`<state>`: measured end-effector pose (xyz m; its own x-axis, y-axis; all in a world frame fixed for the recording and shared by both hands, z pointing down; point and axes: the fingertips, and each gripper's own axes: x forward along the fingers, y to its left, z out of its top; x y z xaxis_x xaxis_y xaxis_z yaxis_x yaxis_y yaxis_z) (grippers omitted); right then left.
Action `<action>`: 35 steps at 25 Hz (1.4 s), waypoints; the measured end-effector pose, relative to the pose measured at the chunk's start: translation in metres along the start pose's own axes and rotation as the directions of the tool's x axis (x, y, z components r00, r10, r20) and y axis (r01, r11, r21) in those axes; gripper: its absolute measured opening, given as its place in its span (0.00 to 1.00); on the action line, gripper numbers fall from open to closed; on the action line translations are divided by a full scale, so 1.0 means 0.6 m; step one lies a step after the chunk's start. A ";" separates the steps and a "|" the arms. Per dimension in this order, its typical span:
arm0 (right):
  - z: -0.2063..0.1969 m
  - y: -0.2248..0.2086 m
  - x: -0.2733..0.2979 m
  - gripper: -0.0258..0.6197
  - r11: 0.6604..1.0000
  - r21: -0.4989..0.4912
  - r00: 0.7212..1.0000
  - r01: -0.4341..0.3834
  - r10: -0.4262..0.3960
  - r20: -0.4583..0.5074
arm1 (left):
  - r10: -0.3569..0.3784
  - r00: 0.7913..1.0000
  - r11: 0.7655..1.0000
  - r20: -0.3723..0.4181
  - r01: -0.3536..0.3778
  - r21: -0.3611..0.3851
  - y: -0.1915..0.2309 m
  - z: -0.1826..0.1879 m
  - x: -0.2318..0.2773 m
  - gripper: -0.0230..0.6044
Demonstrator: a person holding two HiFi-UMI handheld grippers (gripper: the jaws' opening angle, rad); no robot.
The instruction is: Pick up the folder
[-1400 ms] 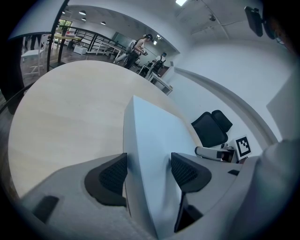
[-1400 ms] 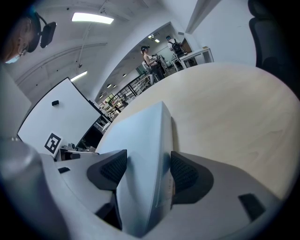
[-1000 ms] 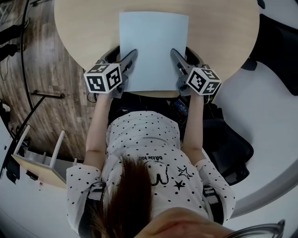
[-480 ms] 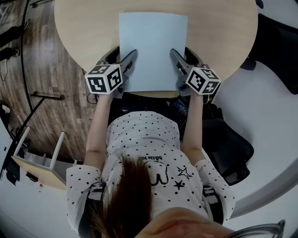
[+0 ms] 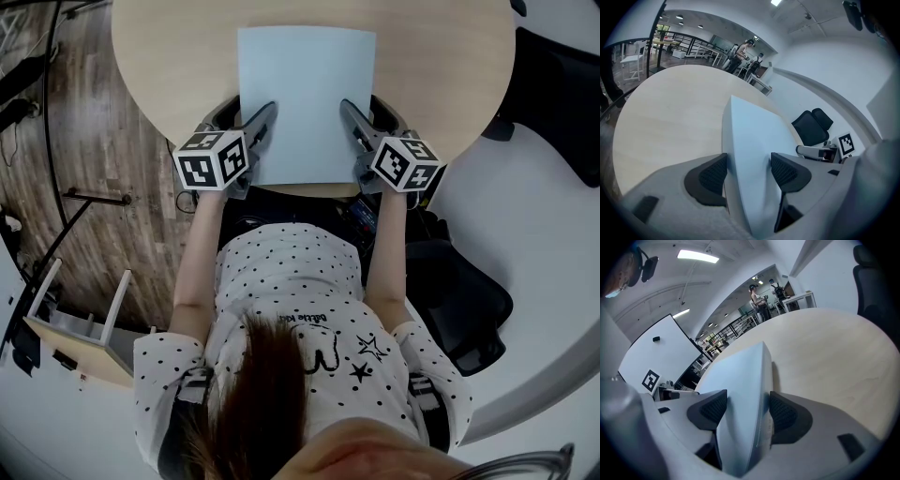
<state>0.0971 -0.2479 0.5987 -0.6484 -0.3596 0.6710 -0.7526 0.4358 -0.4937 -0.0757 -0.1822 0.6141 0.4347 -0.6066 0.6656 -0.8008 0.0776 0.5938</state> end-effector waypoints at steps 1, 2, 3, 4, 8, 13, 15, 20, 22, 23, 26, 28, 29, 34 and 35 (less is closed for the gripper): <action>0.001 0.001 0.000 0.48 1.000 -0.003 1.000 0.000 0.000 0.001 | 0.002 1.000 1.000 0.002 -0.002 0.002 -0.001 0.001 -0.001 0.50; 0.003 0.002 -0.001 0.48 1.000 -0.006 1.000 0.000 0.000 0.003 | 0.003 1.000 1.000 0.003 -0.003 0.005 -0.002 0.002 -0.002 0.50; 0.004 0.003 -0.002 0.48 1.000 -0.008 1.000 0.001 -0.001 0.005 | 0.004 1.000 1.000 0.004 -0.004 0.007 -0.003 0.003 -0.003 0.50; 0.004 0.005 -0.004 0.48 1.000 -0.009 1.000 0.002 -0.002 0.008 | 0.004 1.000 1.000 0.004 -0.004 0.010 -0.004 0.003 -0.005 0.50; 0.006 0.008 -0.015 0.48 1.000 -0.015 1.000 0.005 -0.004 0.021 | 0.005 1.000 1.000 0.012 -0.005 0.025 -0.013 0.005 -0.011 0.50; 0.016 0.013 -0.025 0.48 0.999 -0.032 0.999 0.003 -0.002 0.042 | 0.002 1.000 0.999 0.025 -0.003 0.050 -0.023 0.015 -0.017 0.50; 0.019 0.015 -0.028 0.48 0.999 -0.040 0.999 -0.001 0.003 0.050 | 0.002 0.999 0.998 0.033 -0.004 0.056 -0.026 0.016 -0.019 0.50; 0.023 0.021 -0.038 0.48 0.998 -0.062 0.998 -0.001 0.005 0.062 | 0.001 0.999 0.998 0.046 -0.004 0.061 -0.034 0.016 -0.028 0.50; 0.028 0.026 -0.038 0.48 0.997 -0.073 0.998 0.000 0.006 0.069 | 0.000 0.999 0.998 0.050 -0.003 0.063 -0.033 0.020 -0.032 0.50; 0.030 0.029 -0.039 0.48 0.997 -0.077 0.997 0.000 0.006 0.074 | 0.000 0.999 0.998 0.054 -0.004 0.064 -0.033 0.021 -0.034 0.50; 0.034 0.035 -0.043 0.48 0.996 -0.086 0.996 0.001 0.007 0.087 | 0.001 0.998 0.997 0.067 -0.006 0.074 -0.036 0.025 -0.040 0.50; 0.037 0.041 -0.046 0.48 0.996 -0.094 0.995 0.001 0.008 0.098 | 0.002 0.997 0.997 0.077 -0.008 0.081 -0.038 0.029 -0.046 0.50; 0.039 0.044 -0.048 0.48 0.995 -0.099 0.995 0.002 0.008 0.103 | 0.001 0.997 0.996 0.083 -0.008 0.085 -0.039 0.031 -0.049 0.50; 0.043 0.054 -0.060 0.48 0.993 -0.121 0.992 0.006 0.009 0.128 | -0.004 0.994 0.995 0.105 -0.006 0.099 -0.046 0.033 -0.060 0.50; 0.044 0.054 -0.062 0.48 0.992 -0.124 0.991 0.008 0.008 0.134 | -0.005 0.994 0.995 0.108 -0.006 0.101 -0.048 0.033 -0.062 0.50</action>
<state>0.0936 -0.2420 0.5430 -0.6641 -0.4629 0.5871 -0.7380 0.5313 -0.4159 -0.0769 -0.1778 0.5635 0.3917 -0.6892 0.6096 -0.8408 0.0008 0.5413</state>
